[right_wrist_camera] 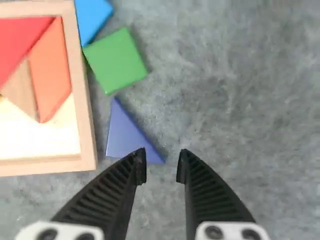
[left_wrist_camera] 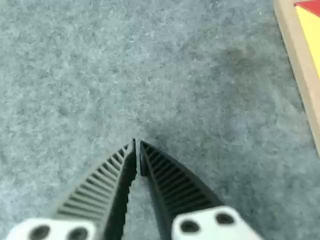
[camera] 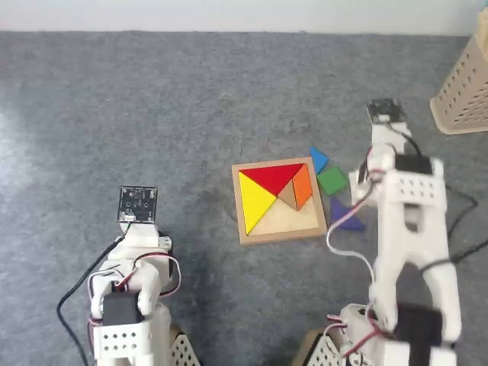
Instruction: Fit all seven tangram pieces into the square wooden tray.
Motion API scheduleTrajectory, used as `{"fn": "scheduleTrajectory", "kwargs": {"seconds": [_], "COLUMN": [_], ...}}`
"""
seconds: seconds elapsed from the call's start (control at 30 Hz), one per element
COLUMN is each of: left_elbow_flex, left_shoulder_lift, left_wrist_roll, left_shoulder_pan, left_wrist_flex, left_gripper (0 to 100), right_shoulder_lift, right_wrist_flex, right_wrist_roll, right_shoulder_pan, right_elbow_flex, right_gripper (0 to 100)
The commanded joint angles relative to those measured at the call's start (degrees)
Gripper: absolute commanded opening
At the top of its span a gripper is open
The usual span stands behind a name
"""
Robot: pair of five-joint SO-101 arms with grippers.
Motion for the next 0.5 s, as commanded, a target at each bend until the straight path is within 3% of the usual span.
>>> {"fn": "scheduleTrajectory", "kwargs": {"seconds": [0.0,0.13,0.37,0.47], "left_elbow_flex": [-0.66,-0.66,-0.66,-0.66], "left_shoulder_lift": [-0.88,-0.88,-0.88,-0.88], "left_wrist_roll": [0.44,0.44,0.44,0.44], "left_shoulder_pan": [0.44,0.44,0.44,0.44], "left_wrist_flex": [0.7,0.7,0.7,0.7], "left_gripper": [1,1,1,1], "right_shoulder_lift": [8.13,20.26,36.7,39.78], "right_wrist_flex": [7.69,13.05,13.49,13.41], "right_wrist_roll": [2.55,10.81,24.7,27.25], "right_shoulder_pan": [-5.23,-9.63,-9.8,-9.71], "right_elbow_flex": [-17.14,-29.36,-39.3,-41.58], "right_gripper": [16.9,25.3,25.0,25.0]}}
